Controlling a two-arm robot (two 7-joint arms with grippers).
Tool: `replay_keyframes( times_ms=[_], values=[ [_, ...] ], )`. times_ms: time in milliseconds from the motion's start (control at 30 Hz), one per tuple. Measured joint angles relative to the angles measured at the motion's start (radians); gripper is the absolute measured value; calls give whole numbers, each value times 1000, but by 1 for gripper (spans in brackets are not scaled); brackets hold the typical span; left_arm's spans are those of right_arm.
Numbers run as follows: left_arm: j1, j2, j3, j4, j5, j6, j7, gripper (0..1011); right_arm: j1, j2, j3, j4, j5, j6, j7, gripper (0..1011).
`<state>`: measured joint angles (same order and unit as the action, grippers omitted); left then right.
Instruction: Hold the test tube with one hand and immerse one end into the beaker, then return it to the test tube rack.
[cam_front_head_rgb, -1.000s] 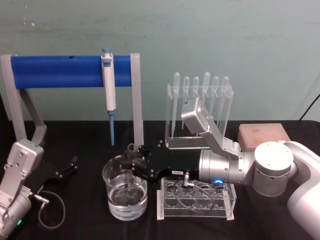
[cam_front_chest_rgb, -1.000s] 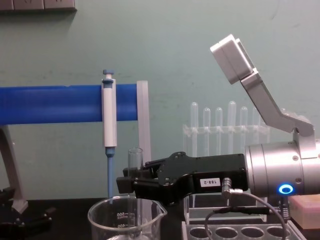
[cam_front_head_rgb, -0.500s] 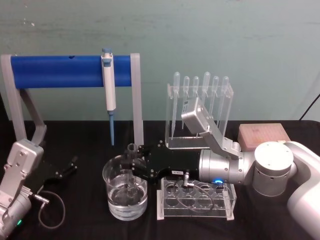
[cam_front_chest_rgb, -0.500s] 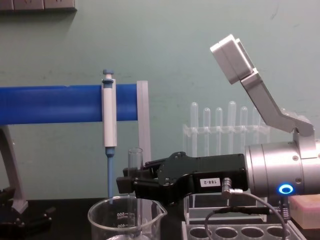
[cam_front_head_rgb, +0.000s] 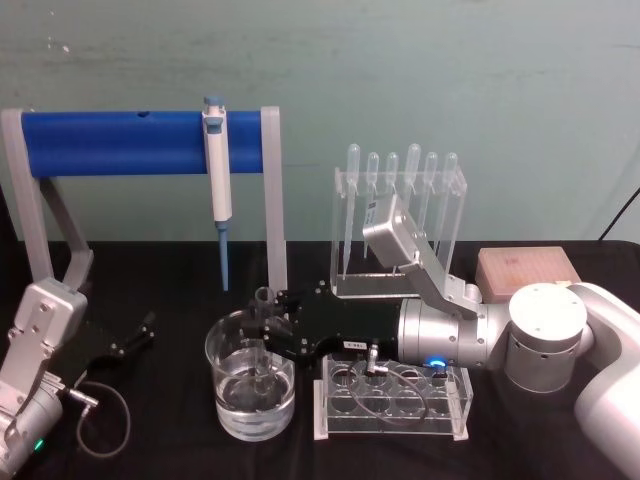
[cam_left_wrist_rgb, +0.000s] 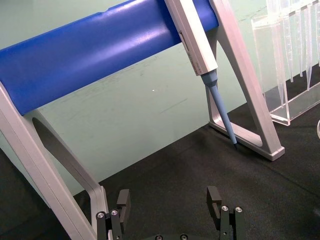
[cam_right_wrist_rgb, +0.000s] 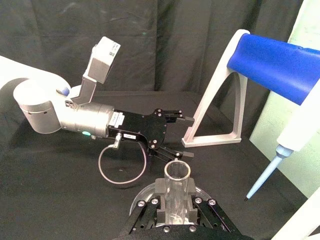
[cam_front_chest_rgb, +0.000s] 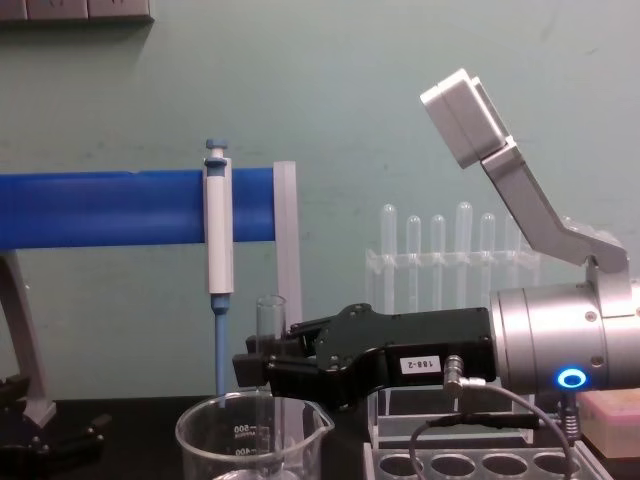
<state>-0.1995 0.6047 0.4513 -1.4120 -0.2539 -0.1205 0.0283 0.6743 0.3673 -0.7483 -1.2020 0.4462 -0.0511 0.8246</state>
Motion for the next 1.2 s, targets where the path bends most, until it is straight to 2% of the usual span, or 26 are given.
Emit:
replay_keyframes(
  times_ms=[1200],
  values=[
    [0,0,0,0,0,0,0,1000,0,0,0,0,0,0,0,225]
  ],
)
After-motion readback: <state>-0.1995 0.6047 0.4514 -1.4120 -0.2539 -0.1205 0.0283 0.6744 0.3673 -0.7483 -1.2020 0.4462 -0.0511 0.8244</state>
